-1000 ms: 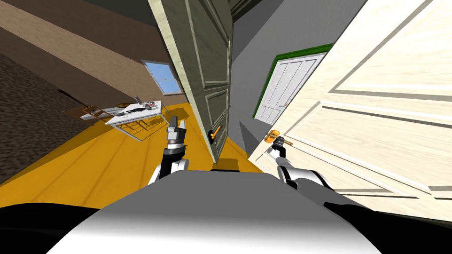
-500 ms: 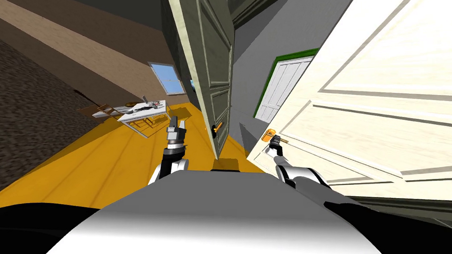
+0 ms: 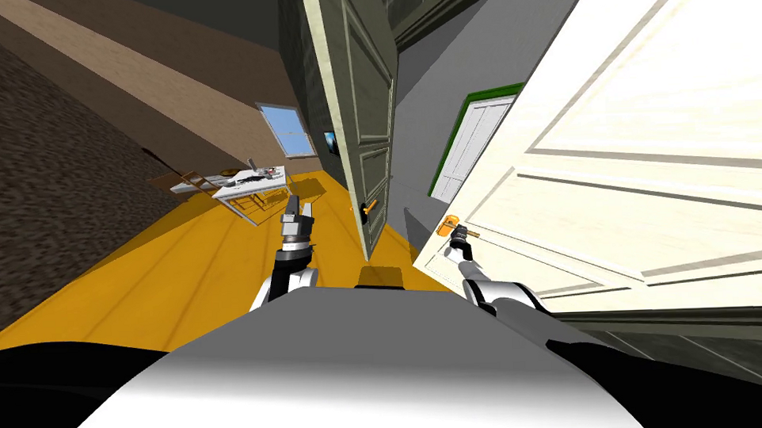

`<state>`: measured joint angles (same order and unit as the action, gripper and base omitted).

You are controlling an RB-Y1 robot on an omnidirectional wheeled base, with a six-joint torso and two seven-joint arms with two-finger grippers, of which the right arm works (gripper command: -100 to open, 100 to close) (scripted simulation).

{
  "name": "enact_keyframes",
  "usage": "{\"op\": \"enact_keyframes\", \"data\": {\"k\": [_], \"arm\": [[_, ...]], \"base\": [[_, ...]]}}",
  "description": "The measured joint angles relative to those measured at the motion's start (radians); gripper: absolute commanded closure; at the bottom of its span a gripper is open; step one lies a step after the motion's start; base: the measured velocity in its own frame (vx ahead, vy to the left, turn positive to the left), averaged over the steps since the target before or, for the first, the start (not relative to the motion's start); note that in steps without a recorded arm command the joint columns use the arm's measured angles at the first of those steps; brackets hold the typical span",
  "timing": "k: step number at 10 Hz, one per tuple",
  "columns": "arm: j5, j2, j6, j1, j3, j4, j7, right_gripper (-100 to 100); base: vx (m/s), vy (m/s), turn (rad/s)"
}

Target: Pull the door open

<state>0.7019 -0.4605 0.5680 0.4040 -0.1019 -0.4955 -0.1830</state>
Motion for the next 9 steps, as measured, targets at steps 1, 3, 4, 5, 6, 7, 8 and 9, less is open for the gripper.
{"op": "enact_keyframes", "data": {"k": [1,3,4,5,6,7,8,9], "arm": [[-0.009,0.007,-0.007,-0.003,0.01,-0.013,0.004,100],[-0.029,0.012,0.002,0.017,0.04,0.019,0.034,100],[-0.038,0.012,0.005,0.024,0.051,0.019,0.046,100],[-0.047,0.011,0.008,0.034,0.062,0.028,0.058,100],[-0.046,0.015,-0.001,0.022,0.06,0.004,0.053,100],[-0.046,0.018,-0.007,0.019,0.06,0.002,0.05,100],[-0.051,0.015,-0.004,0.022,0.067,0.006,0.058,100],[-0.055,0.013,-0.004,0.02,0.071,-0.003,0.065,100]], "base": [[-0.149,-0.043,0.053],[-0.189,-0.029,0.05],[-0.205,-0.003,0.033],[-0.142,0.015,0.014],[-0.053,0.014,0.006],[-0.159,-0.017,0.073],[-0.211,-0.032,0.095],[-0.214,-0.018,0.115]]}}
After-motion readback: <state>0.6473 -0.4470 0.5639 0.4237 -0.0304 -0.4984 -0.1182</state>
